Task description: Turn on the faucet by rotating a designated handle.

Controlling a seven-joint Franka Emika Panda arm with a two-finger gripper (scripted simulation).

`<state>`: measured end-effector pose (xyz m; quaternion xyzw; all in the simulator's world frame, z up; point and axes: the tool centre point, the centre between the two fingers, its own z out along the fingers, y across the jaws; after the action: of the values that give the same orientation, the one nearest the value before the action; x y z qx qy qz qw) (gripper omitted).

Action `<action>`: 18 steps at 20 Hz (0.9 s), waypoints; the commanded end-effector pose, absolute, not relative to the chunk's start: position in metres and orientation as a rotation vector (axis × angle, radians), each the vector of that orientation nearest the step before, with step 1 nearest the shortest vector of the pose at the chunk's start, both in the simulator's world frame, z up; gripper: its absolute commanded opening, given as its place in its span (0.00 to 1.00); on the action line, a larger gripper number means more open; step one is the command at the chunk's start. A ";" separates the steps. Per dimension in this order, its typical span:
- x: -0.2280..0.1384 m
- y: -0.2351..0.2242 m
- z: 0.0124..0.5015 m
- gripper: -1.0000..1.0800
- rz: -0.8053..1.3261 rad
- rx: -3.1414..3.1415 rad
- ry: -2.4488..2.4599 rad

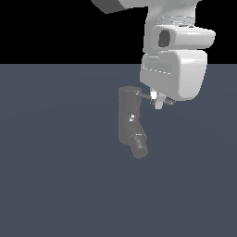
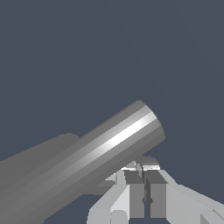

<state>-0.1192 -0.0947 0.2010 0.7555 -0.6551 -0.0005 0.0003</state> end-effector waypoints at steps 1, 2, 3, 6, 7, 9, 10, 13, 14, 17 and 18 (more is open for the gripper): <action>-0.114 -0.099 0.201 0.00 -0.001 2.372 -2.059; -0.112 -0.101 0.201 0.00 -0.001 2.371 -2.060; -0.109 -0.104 0.201 0.00 -0.001 2.370 -2.061; -0.100 -0.112 0.201 0.00 -0.001 2.367 -2.064; -0.098 -0.114 0.201 0.00 -0.001 2.366 -2.065; -0.092 -0.119 0.201 0.00 -0.001 2.365 -2.068; -0.089 -0.122 0.201 0.00 -0.001 2.364 -2.069; -0.081 -0.130 0.201 0.00 -0.001 2.361 -2.072; -0.078 -0.132 0.201 0.00 -0.001 2.360 -2.073; -0.070 -0.140 0.201 0.00 0.000 2.357 -2.076; -0.067 -0.142 0.201 0.00 0.000 2.356 -2.077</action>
<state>-0.0713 -0.1314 0.2011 0.7546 -0.6561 -0.0017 0.0007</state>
